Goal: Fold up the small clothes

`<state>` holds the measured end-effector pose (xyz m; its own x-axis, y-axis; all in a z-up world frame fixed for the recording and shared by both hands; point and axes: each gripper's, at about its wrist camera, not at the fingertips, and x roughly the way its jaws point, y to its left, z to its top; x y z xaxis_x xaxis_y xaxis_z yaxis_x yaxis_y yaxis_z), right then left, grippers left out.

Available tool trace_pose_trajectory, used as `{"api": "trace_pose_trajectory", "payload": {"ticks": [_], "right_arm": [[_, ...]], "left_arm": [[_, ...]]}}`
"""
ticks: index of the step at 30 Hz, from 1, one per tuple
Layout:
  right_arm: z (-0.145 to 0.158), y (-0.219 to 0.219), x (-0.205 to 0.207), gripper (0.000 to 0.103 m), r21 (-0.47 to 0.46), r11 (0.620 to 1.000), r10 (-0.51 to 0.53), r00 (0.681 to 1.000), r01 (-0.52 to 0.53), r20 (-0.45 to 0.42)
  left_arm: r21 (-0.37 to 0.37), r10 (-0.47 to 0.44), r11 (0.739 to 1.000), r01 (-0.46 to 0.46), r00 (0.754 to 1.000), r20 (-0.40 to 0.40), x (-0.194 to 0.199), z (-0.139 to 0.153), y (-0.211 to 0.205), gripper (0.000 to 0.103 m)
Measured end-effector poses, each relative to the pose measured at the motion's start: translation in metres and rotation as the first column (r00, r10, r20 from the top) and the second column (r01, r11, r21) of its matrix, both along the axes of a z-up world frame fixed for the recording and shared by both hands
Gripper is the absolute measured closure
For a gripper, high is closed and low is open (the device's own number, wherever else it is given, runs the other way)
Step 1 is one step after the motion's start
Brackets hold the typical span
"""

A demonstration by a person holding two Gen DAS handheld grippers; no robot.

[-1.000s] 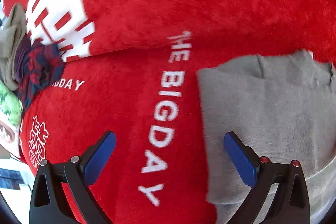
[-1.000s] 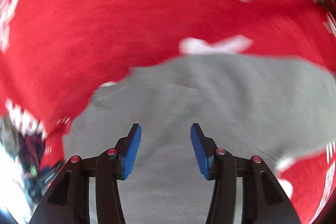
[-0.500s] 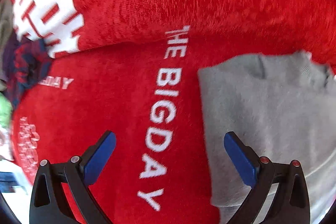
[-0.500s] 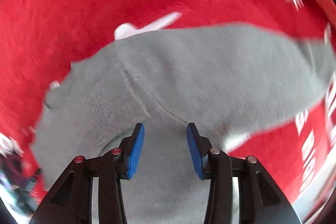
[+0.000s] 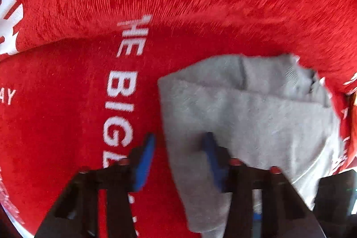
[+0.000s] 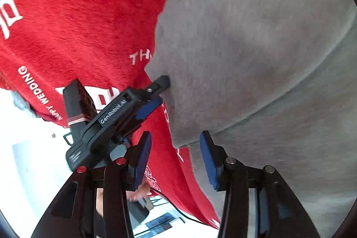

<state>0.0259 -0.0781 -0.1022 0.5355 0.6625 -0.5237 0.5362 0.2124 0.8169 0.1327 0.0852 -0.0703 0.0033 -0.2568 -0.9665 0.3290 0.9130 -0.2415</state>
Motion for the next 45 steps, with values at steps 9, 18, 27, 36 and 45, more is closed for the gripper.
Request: {"api": "trace_pose_trajectory", "payload": {"ticks": [9, 18, 27, 36, 45], "right_arm": [[0.012, 0.038, 0.027, 0.103, 0.025, 0.998, 0.054, 0.996, -0.056, 0.07], [0.018, 0.026, 0.003, 0.031, -0.156, 0.987, 0.032, 0.999, -0.034, -0.012], [0.002, 0.032, 0.034, 0.097, 0.004, 0.999, -0.042, 0.999, 0.042, 0.009], [0.011, 0.036, 0.02, 0.081, -0.134, 0.986, 0.093, 0.994, -0.1, -0.057], [0.052, -0.14, -0.043, 0.039, -0.495, 0.855, -0.24, 0.964, 0.153, -0.116]], "left_arm": [[0.02, -0.091, 0.996, 0.09, 0.993, 0.073, -0.001, 0.009, 0.008, 0.093], [0.012, -0.082, 0.997, 0.081, 0.994, 0.075, -0.006, 0.003, 0.005, 0.093], [0.073, -0.09, 0.994, 0.083, 0.99, 0.108, 0.006, 0.01, 0.029, 0.093], [0.087, -0.066, 0.995, 0.05, 0.979, 0.191, -0.022, 0.029, 0.039, 0.093], [0.064, -0.063, 0.997, 0.051, 0.978, 0.2, -0.05, 0.043, 0.014, 0.093]]}}
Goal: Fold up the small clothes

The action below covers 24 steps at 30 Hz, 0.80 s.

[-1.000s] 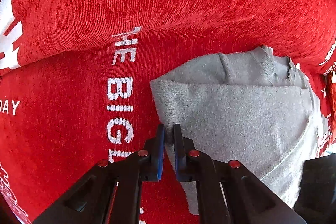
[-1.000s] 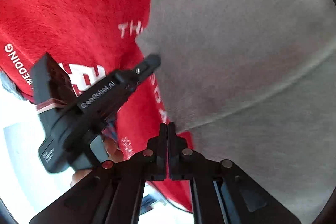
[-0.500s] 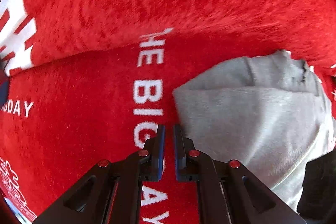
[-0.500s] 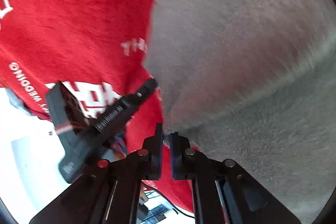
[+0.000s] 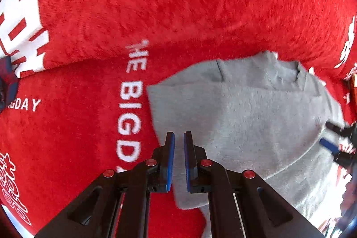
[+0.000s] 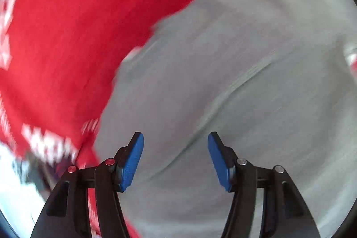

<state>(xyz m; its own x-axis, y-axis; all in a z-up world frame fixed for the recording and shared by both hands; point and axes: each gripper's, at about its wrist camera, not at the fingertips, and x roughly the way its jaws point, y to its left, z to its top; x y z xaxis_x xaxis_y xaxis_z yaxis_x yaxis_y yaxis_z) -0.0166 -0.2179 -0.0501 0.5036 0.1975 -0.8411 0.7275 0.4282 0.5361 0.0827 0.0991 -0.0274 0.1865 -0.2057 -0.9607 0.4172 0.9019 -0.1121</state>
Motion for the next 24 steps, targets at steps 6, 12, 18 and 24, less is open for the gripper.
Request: {"api": "trace_pose_trajectory", "payload": {"ticks": [6, 12, 18, 24], "right_arm": [[-0.01, -0.059, 0.007, 0.096, 0.018, 1.0, -0.016, 1.0, 0.016, 0.02], [-0.021, -0.057, 0.009, 0.094, -0.03, 0.997, 0.066, 0.995, -0.068, -0.079], [0.001, -0.046, -0.023, 0.055, -0.058, 0.99, 0.129, 0.99, -0.132, -0.058], [0.017, -0.025, -0.046, 0.037, -0.07, 0.964, 0.253, 0.965, -0.258, -0.072]], "left_arm": [[0.056, 0.052, 0.997, -0.052, 0.999, 0.002, -0.012, -0.018, -0.013, 0.093], [0.104, 0.057, 0.993, -0.061, 0.998, 0.039, -0.024, -0.011, -0.023, 0.093], [0.088, 0.064, 0.994, -0.067, 0.997, 0.038, -0.047, 0.009, -0.03, 0.093], [0.166, 0.046, 0.985, -0.05, 0.999, 0.029, -0.075, 0.014, -0.053, 0.004]]}}
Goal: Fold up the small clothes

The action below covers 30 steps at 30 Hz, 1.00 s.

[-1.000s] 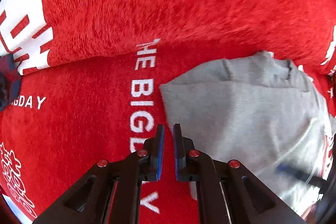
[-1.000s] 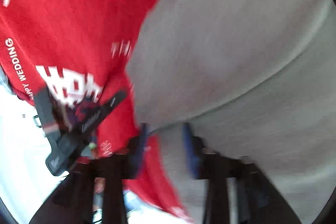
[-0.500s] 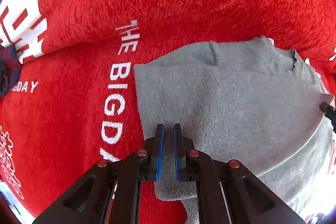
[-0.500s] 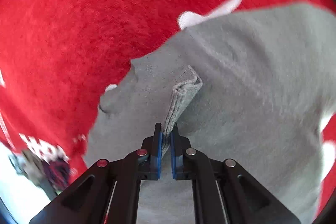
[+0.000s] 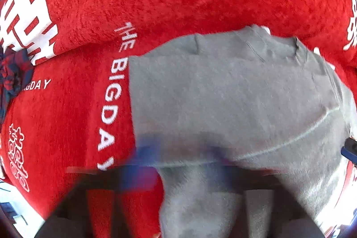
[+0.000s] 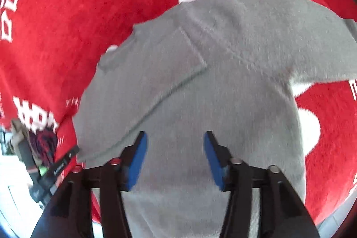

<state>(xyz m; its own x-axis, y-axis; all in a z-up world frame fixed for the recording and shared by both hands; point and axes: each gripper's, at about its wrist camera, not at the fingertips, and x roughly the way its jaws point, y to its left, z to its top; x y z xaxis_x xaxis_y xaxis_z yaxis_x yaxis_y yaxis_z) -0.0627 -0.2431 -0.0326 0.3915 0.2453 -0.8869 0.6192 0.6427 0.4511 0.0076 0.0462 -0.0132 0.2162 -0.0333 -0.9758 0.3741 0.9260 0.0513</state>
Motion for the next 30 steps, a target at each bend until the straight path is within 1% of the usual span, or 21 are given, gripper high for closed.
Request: {"api": "trace_pose_trajectory", "payload": {"ticks": [1, 3, 6, 7, 8, 10, 13, 14, 17, 21, 24, 26, 27, 30], "right_arm": [[0.001, 0.002, -0.004, 0.035, 0.007, 1.0, 0.012, 1.0, -0.012, 0.005], [0.003, 0.004, -0.01, 0.035, 0.016, 1.0, 0.025, 1.0, -0.025, 0.008], [0.004, 0.001, -0.02, 0.034, 0.018, 0.999, 0.029, 0.999, -0.029, 0.015], [0.004, -0.001, -0.023, 0.032, 0.023, 0.999, 0.027, 1.0, -0.027, 0.016], [0.005, -0.004, -0.028, 0.027, 0.025, 0.999, 0.024, 1.0, -0.024, 0.016], [0.006, -0.012, -0.037, 0.026, 0.032, 0.999, 0.011, 1.0, -0.012, 0.02], [0.006, -0.027, -0.05, 0.025, 0.036, 0.999, -0.007, 1.0, 0.007, 0.019], [0.006, -0.034, -0.056, 0.025, 0.039, 0.999, -0.019, 1.0, 0.018, 0.017], [0.004, -0.056, -0.075, 0.025, 0.049, 0.997, -0.059, 0.998, 0.058, 0.013], [-0.001, -0.099, -0.108, 0.025, 0.05, 0.985, -0.164, 0.986, 0.163, 0.011], [-0.005, -0.141, -0.138, 0.025, 0.045, 0.959, -0.281, 0.959, 0.279, 0.031], [-0.009, -0.17, -0.159, 0.025, 0.054, 0.927, -0.372, 0.927, 0.37, 0.046], [-0.011, -0.184, -0.17, 0.025, 0.059, 0.907, -0.419, 0.906, 0.417, 0.05], [-0.021, -0.221, -0.201, 0.025, 0.077, 0.831, -0.556, 0.83, 0.552, 0.053]], "left_arm": [[0.012, -0.004, 1.0, 0.004, 1.0, 0.024, -0.004, 0.001, -0.006, 0.001], [-0.003, -0.022, 1.0, 0.022, 1.0, 0.007, -0.007, -0.004, -0.017, 0.001], [-0.017, -0.024, 1.0, 0.024, 1.0, -0.019, -0.013, -0.005, -0.03, 0.001], [-0.013, -0.02, 1.0, 0.02, 1.0, -0.02, -0.017, -0.002, -0.033, 0.001], [-0.008, -0.016, 1.0, 0.016, 1.0, -0.019, -0.02, -0.002, -0.036, 0.001], [0.01, -0.023, 1.0, 0.023, 0.999, -0.024, -0.025, -0.004, -0.05, 0.001], [-0.003, -0.046, 0.999, 0.046, 0.997, -0.055, -0.036, -0.003, -0.067, 0.001], [-0.01, -0.056, 0.998, 0.056, 0.997, -0.062, -0.04, -0.003, -0.073, 0.001], [-0.02, -0.091, 0.996, 0.09, 0.995, -0.043, -0.054, 0.001, -0.096, 0.001], [-0.052, -0.1, 0.994, 0.099, 0.995, -0.006, -0.065, 0.012, -0.122, 0.001], [-0.087, -0.106, 0.991, 0.106, 0.994, 0.004, -0.07, 0.017, -0.142, 0.001], [-0.073, -0.121, 0.99, 0.122, 0.993, 0.017, -0.074, 0.018, -0.158, 0.001], [-0.067, -0.137, 0.988, 0.139, 0.99, 0.03, -0.077, 0.017, -0.168, 0.001], [-0.071, -0.17, 0.982, 0.173, 0.985, 0.035, -0.085, 0.018, -0.188, 0.001]]}}
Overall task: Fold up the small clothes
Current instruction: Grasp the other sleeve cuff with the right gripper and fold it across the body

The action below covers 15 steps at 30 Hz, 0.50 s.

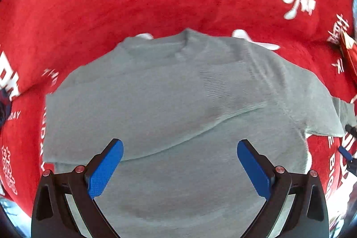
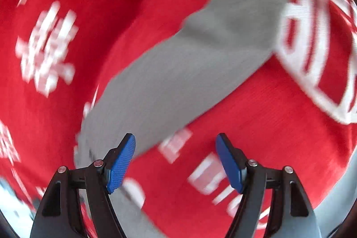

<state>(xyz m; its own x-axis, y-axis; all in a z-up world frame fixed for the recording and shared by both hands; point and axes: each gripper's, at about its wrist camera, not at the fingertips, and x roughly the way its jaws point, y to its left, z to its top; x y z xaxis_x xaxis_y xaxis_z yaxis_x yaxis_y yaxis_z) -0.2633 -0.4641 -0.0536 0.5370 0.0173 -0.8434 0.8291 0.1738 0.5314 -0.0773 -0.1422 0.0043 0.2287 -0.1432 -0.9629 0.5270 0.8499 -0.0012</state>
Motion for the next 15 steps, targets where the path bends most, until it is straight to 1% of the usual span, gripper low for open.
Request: {"api": "trace_pose_trajectory", "payload": {"ticks": [2, 4, 6, 11, 13, 15], "right_arm": [[-0.006, -0.02, -0.018, 0.025, 0.012, 0.995, -0.101, 0.995, 0.101, 0.013], [-0.014, -0.038, -0.033, 0.025, 0.041, 0.981, -0.192, 0.98, 0.19, 0.043], [-0.021, -0.052, -0.04, 0.025, 0.064, 0.969, -0.245, 0.967, 0.241, 0.066], [-0.035, -0.073, -0.043, 0.025, 0.117, 0.946, -0.317, 0.939, 0.303, 0.13], [-0.04, -0.077, -0.043, 0.025, 0.144, 0.934, -0.347, 0.923, 0.326, 0.164], [-0.041, -0.078, -0.041, 0.027, 0.165, 0.928, -0.362, 0.913, 0.334, 0.187]], "left_arm": [[-0.005, -0.006, 1.0, 0.006, 1.0, -0.022, -0.003, -0.004, -0.01, 0.001], [-0.003, -0.009, 1.0, 0.009, 0.999, -0.046, -0.009, -0.009, -0.02, 0.001], [-0.009, -0.016, 1.0, 0.016, 0.998, -0.054, -0.014, -0.012, -0.028, 0.001], [-0.012, -0.052, 0.999, 0.051, 0.998, -0.048, -0.022, -0.013, -0.044, 0.001], [-0.007, -0.055, 0.998, 0.055, 0.998, -0.026, -0.025, -0.01, -0.047, 0.001], [0.017, -0.058, 0.998, 0.058, 0.998, -0.001, -0.026, -0.009, -0.05, 0.001]]}}
